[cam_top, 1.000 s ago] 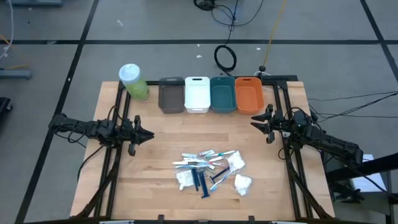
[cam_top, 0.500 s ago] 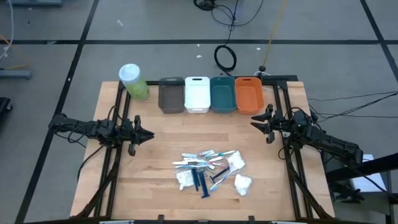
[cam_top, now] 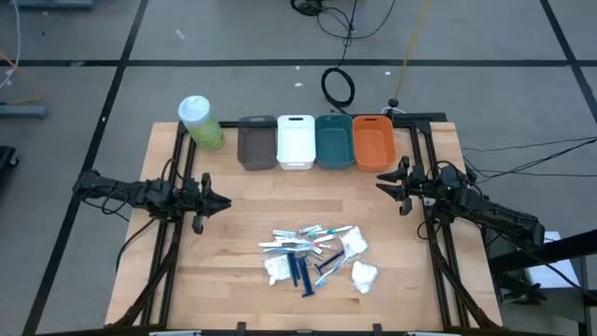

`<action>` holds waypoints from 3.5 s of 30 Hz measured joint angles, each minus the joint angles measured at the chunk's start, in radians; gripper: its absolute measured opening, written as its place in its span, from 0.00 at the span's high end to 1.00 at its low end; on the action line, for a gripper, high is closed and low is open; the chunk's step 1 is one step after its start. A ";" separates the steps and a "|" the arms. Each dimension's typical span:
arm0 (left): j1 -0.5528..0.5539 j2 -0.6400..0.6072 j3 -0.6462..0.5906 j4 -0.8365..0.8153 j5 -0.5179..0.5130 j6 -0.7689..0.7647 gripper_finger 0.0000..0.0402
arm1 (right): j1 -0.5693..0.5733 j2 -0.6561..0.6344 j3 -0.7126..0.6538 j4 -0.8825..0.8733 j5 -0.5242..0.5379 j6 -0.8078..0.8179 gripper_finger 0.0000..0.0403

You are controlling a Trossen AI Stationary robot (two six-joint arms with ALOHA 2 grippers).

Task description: Pick & Place Travel size toiletries

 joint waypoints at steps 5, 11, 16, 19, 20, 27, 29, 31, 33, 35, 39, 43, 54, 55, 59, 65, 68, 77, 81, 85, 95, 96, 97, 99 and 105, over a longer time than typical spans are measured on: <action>0.000 0.000 0.000 0.000 0.000 0.000 0.87 | 0.000 0.000 0.000 0.000 0.000 0.000 0.69; 0.000 0.000 0.000 0.000 0.000 0.000 0.87 | 0.000 0.000 0.000 0.000 0.000 0.000 0.69; 0.000 0.000 0.000 0.000 0.000 0.000 0.87 | 0.000 0.000 0.000 0.000 0.000 0.000 0.69; 0.000 0.000 0.000 0.000 0.000 0.000 0.87 | 0.000 0.000 0.000 0.000 0.000 0.000 0.69; 0.000 0.000 0.000 0.000 0.000 0.000 0.87 | 0.000 0.000 0.000 0.000 0.000 0.000 0.69; 0.000 0.000 0.000 0.000 0.000 0.000 0.87 | 0.000 0.000 0.000 0.000 0.000 0.000 0.69; 0.000 0.000 0.000 0.000 0.000 0.000 0.87 | 0.000 0.000 0.000 0.000 0.000 0.000 0.69; 0.000 0.000 0.000 0.000 0.000 0.000 0.87 | 0.000 0.000 0.000 0.000 0.000 0.000 0.69; 0.000 0.000 0.000 0.000 0.000 0.000 0.87 | 0.000 0.000 0.000 0.000 0.000 0.000 0.69; 0.000 0.000 0.000 0.000 0.000 0.000 0.87 | 0.000 0.000 0.000 0.000 0.000 0.000 0.69; 0.000 0.000 0.000 0.000 0.000 0.000 0.87 | 0.000 0.000 0.000 0.000 0.000 0.000 0.69; 0.000 0.000 0.000 0.000 0.000 0.000 0.87 | 0.000 0.000 0.000 0.000 0.000 0.000 0.69; 0.000 0.000 0.000 0.000 0.000 0.000 0.87 | 0.000 0.000 0.000 0.000 0.000 -0.007 0.69; 0.000 0.000 0.000 0.000 0.000 0.000 0.87 | 0.000 0.000 0.000 0.002 0.001 -0.006 0.69; 0.000 0.000 0.000 0.000 0.000 0.000 0.87 | 0.000 0.000 0.000 0.015 0.000 -0.013 0.69; 0.000 0.000 0.000 0.000 0.000 0.000 0.87 | 0.000 0.000 0.000 0.053 0.000 0.082 0.69; 0.000 0.000 0.000 0.000 0.000 0.000 0.87 | 0.000 0.000 0.000 0.070 0.000 0.121 0.69; 0.000 0.000 0.000 0.000 0.000 0.000 0.87 | 0.006 0.010 0.000 0.197 0.053 0.191 0.68; 0.000 0.000 0.000 0.000 0.000 0.000 0.87 | 0.096 0.059 0.024 0.391 0.024 0.190 0.62; 0.000 0.000 0.000 0.000 0.000 0.000 0.87 | 0.261 0.175 0.086 0.404 0.063 0.125 0.49; 0.000 0.000 0.000 0.000 0.000 0.000 0.87 | 0.760 0.749 0.473 0.004 0.558 0.030 0.31; 0.000 0.000 0.000 0.000 0.000 0.000 0.87 | 0.798 0.809 0.523 -0.076 0.601 0.059 0.31; 0.000 0.000 0.000 -0.001 0.000 0.000 0.87 | 0.831 0.871 0.570 -0.149 0.635 0.098 0.31; 0.000 0.000 0.000 -0.001 0.000 0.000 0.87 | 0.886 0.994 0.647 -0.271 0.682 0.178 0.32; 0.000 0.000 0.000 -0.001 0.000 0.000 0.87 | 0.959 1.267 0.720 -0.365 0.705 0.350 0.35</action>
